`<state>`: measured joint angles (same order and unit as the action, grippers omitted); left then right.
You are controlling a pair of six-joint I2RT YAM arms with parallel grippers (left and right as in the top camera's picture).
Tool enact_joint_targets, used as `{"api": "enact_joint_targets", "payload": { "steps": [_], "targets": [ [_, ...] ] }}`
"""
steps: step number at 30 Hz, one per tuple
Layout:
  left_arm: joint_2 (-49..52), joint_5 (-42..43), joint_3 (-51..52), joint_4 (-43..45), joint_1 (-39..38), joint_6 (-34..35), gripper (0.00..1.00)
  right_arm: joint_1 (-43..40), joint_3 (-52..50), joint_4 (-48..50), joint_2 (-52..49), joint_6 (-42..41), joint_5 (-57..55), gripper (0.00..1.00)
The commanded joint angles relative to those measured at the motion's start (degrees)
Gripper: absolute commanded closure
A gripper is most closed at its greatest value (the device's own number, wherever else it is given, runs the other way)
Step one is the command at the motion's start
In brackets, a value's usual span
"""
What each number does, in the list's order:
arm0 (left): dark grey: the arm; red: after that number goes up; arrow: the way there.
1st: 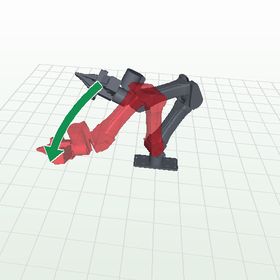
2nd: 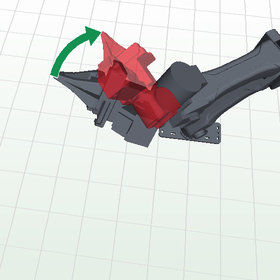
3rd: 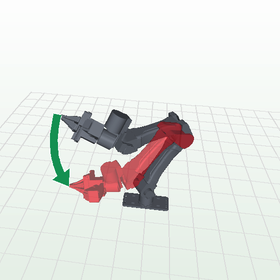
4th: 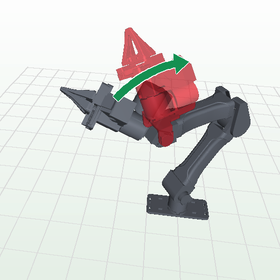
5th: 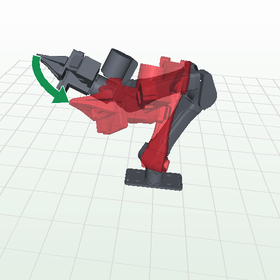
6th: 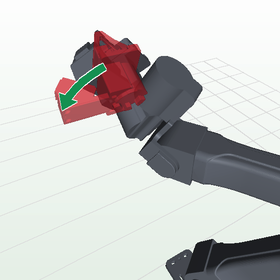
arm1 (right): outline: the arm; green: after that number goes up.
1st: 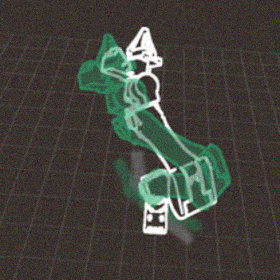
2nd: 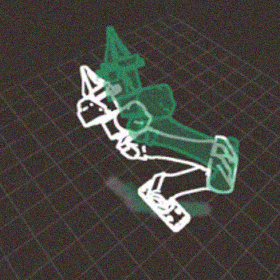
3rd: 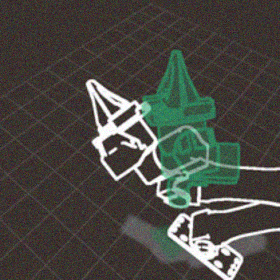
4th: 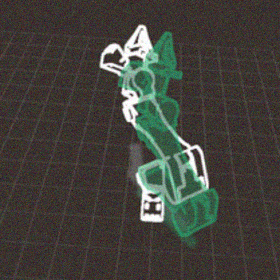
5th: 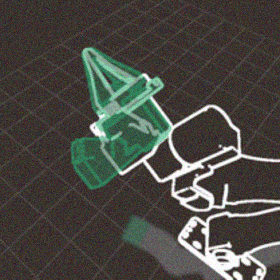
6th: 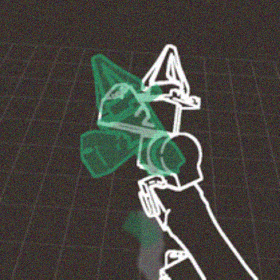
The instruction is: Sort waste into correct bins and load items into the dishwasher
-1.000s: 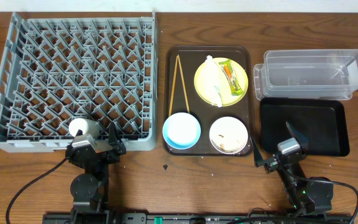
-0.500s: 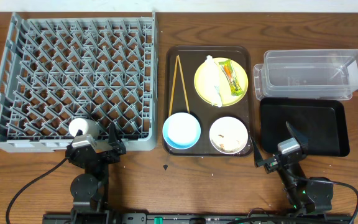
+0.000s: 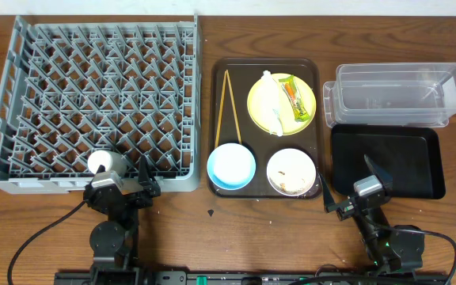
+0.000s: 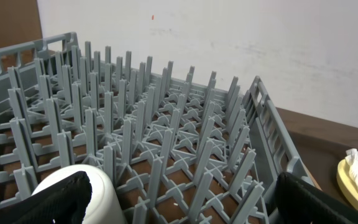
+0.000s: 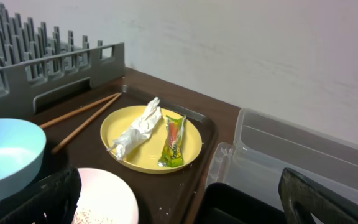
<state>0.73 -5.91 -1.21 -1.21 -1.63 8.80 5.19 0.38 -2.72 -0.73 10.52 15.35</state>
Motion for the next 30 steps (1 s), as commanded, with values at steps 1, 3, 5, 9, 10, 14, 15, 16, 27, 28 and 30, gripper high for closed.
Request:
{"api": "enact_joint_targets", "payload": {
  "steps": [1,3,5,9,10,14,15,16,27,28,30],
  "targets": [
    [-0.5,-0.5,1.0,-2.4,0.2,-0.3,0.06,-0.4,-0.1,-0.3,0.2,-0.8,-0.5,0.01],
    [-0.5,-0.5,1.0,-2.4,0.2,-0.3,0.06,-0.4,-0.1,-0.2,0.2,-0.3,-0.6,0.01],
    [-0.5,-0.5,1.0,-2.4,0.2,-0.3,0.05,-0.4,-0.1,-0.2,0.2,-0.2,-0.5,0.01],
    [-0.5,-0.5,1.0,-2.4,0.2,-0.3,0.06,-0.4,-0.1,-0.2,0.2,-0.2,-0.3,0.01],
    [-0.5,-0.5,1.0,-2.4,0.2,-0.3,0.05,-0.4,-0.1,-0.2,0.2,-0.2,-0.3,0.01],
    [-0.5,-0.5,1.0,-2.4,0.2,-0.3,0.05,-0.4,-0.1,-0.2,0.2,-0.2,0.2,0.01],
    [-0.5,-0.5,1.0,-2.0,0.2,-0.3,0.05,-0.4,-0.1,0.4,0.2,-0.2,1.0,0.01],
    [-0.5,0.1,1.0,-1.4,0.2,0.0,0.05,-0.4,-0.1,1.2,0.2,-0.2,1.5,0.01],
    [1.8,13.6,-9.1,-0.5,0.2,2.6,0.05,-0.3,5.3,-0.5,-0.8,-11.9,6.4,0.01],
    [5.6,16.4,-14.8,-4.9,0.2,2.6,0.05,-0.3,10.1,-3.8,-3.0,-12.0,7.2,0.01],
    [11.1,19.5,-21.2,-9.4,0.2,2.6,0.05,-0.3,16.1,-8.0,-6.9,-13.2,7.2,0.01]
  ]
}}
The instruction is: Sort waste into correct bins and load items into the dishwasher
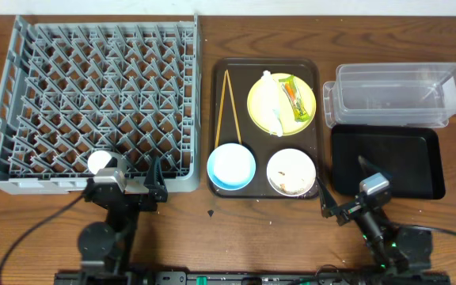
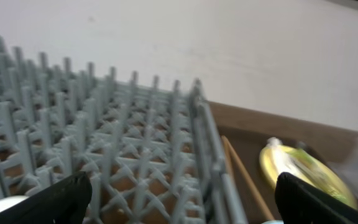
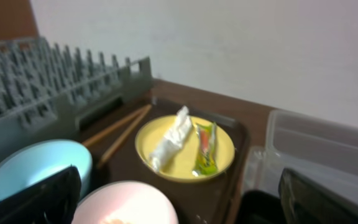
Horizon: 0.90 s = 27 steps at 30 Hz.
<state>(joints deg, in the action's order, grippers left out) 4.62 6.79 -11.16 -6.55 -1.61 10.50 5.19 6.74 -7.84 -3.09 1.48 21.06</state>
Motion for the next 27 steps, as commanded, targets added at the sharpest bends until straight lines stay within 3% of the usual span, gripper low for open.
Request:
{"api": "enact_joint_targets", "payload": {
  "steps": [1,10,15,22,27],
  "targets": [
    [10.6,8.6,-15.0,-6.4,0.2,0.8,0.05,-0.3,13.4,-5.3,-7.4,-5.6,1.5,0.01],
    [38.7,20.5,-43.8,-29.9,0.2,0.8,0.05,-0.2,46.1,-30.4,-40.5,-6.8,3.0,0.01],
    [47.3,21.3,-51.3,-38.0,0.2,0.8,0.05,-0.3,62.0,-41.8,-58.1,-5.8,2.9,0.01],
    [49.3,24.9,-51.4,-38.0,0.2,0.8,0.05,0.9,65.8,-33.7,-72.9,-10.4,16.7,0.01],
    [48.9,27.3,-51.4,-38.0,0.2,0.8,0.05,8.3,69.6,-33.6,-82.8,-11.5,5.9,0.01]
  ]
}}
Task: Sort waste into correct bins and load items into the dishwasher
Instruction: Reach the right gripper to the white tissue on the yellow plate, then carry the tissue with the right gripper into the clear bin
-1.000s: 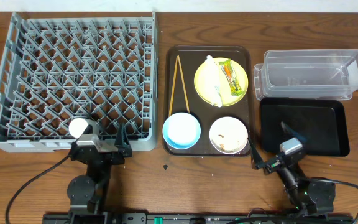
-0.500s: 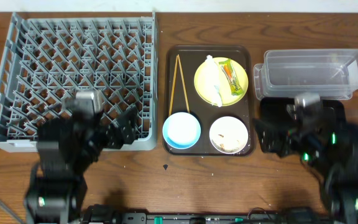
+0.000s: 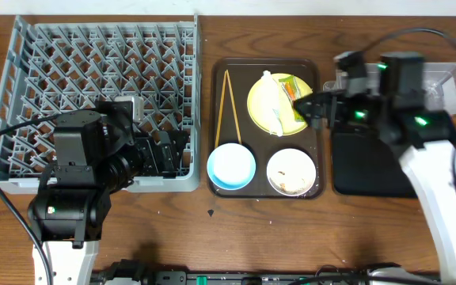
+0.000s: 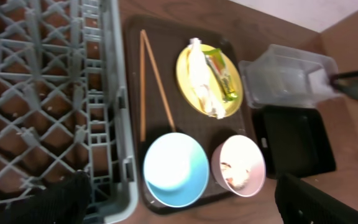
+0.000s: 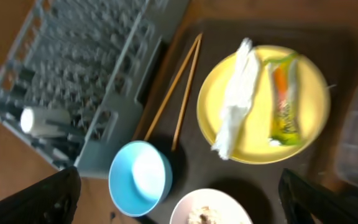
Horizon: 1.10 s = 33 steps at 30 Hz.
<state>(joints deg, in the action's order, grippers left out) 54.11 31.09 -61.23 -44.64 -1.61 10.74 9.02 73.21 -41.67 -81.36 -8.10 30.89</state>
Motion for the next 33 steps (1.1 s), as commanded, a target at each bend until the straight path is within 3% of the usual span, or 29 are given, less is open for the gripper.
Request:
{"api": "enact_joint_targets", "payload": {
  "steps": [1,5,7,9,12,18,20,24,29,33],
  "targets": [
    [-0.5,3.0,-1.3,0.1,0.2,0.6,0.05,6.3,4.1,0.6,-7.4,-3.1,-7.8,0.01],
    [-0.4,3.0,-1.2,-0.1,0.2,0.5,0.05,10.9,5.6,4.5,-16.5,-5.6,-19.4,0.01],
    [-0.3,3.0,-1.2,-0.3,0.2,0.5,0.05,12.3,5.6,7.1,-20.5,-7.8,-25.2,0.11],
    [-0.2,3.0,-1.2,-0.3,0.2,0.5,0.05,13.4,5.6,9.9,-24.7,-9.2,-29.9,0.11],
    [-0.2,3.0,-1.2,-0.3,0.2,0.5,0.05,14.3,5.6,13.4,-30.3,-10.4,-32.7,0.20],
    [-0.2,3.0,-1.2,-0.3,0.2,0.5,0.05,14.4,5.6,15.5,-36.1,-12.2,-32.0,0.51],
    [-0.2,3.0,-1.2,-0.3,0.2,0.5,0.05,14.6,5.6,14.8,-37.1,-14.4,-31.8,0.82],
    [-0.2,3.0,-1.2,-0.3,0.2,0.5,0.05,15.1,5.9,15.2,-36.5,-14.6,-31.1,0.96],
    [-0.2,3.0,-1.2,-0.3,0.2,0.5,0.05,13.7,6.7,14.4,-29.7,-16.3,-29.7,0.99],
    [-0.2,3.0,-1.2,-0.3,0.2,0.5,0.05,8.3,6.7,11.9,-18.8,-24.9,-29.8,0.99]
  ]
}}
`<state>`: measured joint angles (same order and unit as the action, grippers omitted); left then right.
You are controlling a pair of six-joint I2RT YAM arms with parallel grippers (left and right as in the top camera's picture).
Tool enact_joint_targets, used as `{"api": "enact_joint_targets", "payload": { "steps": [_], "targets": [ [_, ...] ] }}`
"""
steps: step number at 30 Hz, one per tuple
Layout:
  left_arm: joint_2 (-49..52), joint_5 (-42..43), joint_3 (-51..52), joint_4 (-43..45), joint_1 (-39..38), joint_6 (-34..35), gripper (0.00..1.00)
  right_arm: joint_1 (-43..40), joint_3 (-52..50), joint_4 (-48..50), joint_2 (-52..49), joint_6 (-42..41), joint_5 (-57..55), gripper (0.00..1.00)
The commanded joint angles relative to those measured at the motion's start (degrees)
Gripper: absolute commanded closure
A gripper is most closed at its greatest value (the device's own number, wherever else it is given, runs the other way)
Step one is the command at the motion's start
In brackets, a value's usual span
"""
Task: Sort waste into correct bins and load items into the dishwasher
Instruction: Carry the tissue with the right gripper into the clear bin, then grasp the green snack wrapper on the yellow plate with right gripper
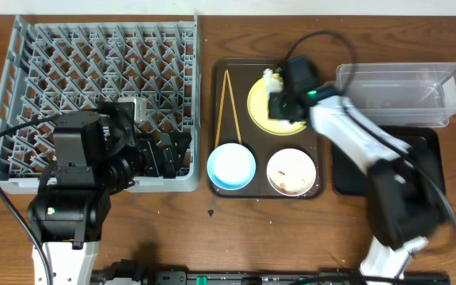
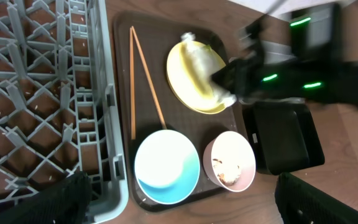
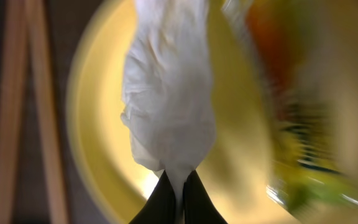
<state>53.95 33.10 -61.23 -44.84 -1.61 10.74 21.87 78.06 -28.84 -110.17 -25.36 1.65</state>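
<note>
A crumpled white napkin [image 3: 169,93] lies on the yellow plate [image 3: 98,143], beside a green-and-orange wrapper [image 3: 284,93]. My right gripper [image 3: 178,182] is down on the plate [image 1: 260,103], shut on the napkin's near end. From overhead, that gripper [image 1: 279,104] covers most of the plate. Two chopsticks [image 2: 145,81], a blue bowl [image 2: 166,167] and a pink bowl with food scraps [image 2: 230,160] share the brown tray [image 1: 216,127]. My left gripper [image 1: 165,152] hangs open over the grey dish rack's [image 1: 70,71] front right corner, holding nothing.
A clear plastic bin [image 1: 402,89] stands at the back right. In front of it is a black tray [image 1: 426,158], partly under the right arm. The right arm stretches across from the front right to the plate.
My right gripper was open, high above the plate's right side. Now it is down on the plate and shut on the napkin. The left arm has hardly moved.
Both arms first sat low at the table's front edge with open grippers, and stayed there a second later. Then the left arm was raised over the rack's corner and the right over the plate and bin. Now the right grips the napkin.
</note>
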Motion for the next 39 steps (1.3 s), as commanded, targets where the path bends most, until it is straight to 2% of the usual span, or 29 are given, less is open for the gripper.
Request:
{"api": "enact_joint_targets", "payload": {
  "steps": [1,6,12,18,20,21,22,24,28,32,37,39],
  "targets": [
    [-0.1,1.0,-1.2,-0.1,0.2,0.5,0.05,-5.9,1.9,-1.9,11.8,-10.0,-0.5,0.99],
    [-0.1,1.0,-1.2,-0.1,0.2,0.5,0.05,-14.1,1.9,-8.0,17.1,-19.8,-1.4,0.99],
    [-0.1,1.0,-1.2,-0.1,0.2,0.5,0.05,-21.7,1.7,-10.5,15.4,-27.7,-5.4,0.99],
    [-0.1,1.0,-1.2,-0.1,0.2,0.5,0.05,-23.2,1.7,-6.8,10.2,-29.0,-7.7,0.97],
    [-0.1,1.0,-1.2,-0.1,0.2,0.5,0.05,-23.2,1.7,-5.5,9.6,-28.9,-9.6,0.90],
    [-0.1,1.0,-1.2,-0.1,0.2,0.5,0.05,-23.2,1.8,-4.3,9.8,-27.1,-9.4,0.70],
    [-0.1,1.0,-1.2,-0.1,0.2,0.5,0.05,-23.2,1.9,-3.8,10.4,-25.6,-8.1,0.55],
    [-0.1,1.0,-1.2,-0.1,0.2,0.5,0.05,-22.9,1.9,-3.5,11.9,-24.0,-6.2,0.46],
    [-0.1,1.0,-1.2,-0.1,0.2,0.5,0.05,-20.2,1.9,-3.0,16.2,-18.6,-2.8,0.45],
    [-0.1,1.0,-1.2,-0.1,0.2,0.5,0.05,-14.0,1.9,-2.1,18.5,-7.2,-2.0,0.50],
    [-0.1,1.0,-1.2,-0.1,0.2,0.5,0.05,-4.5,1.8,-1.9,15.9,8.5,-2.6,0.53],
    [-0.1,1.0,-1.2,-0.1,0.2,0.5,0.05,-1.6,1.8,-1.5,13.2,12.3,-5.4,0.49]
  ]
}}
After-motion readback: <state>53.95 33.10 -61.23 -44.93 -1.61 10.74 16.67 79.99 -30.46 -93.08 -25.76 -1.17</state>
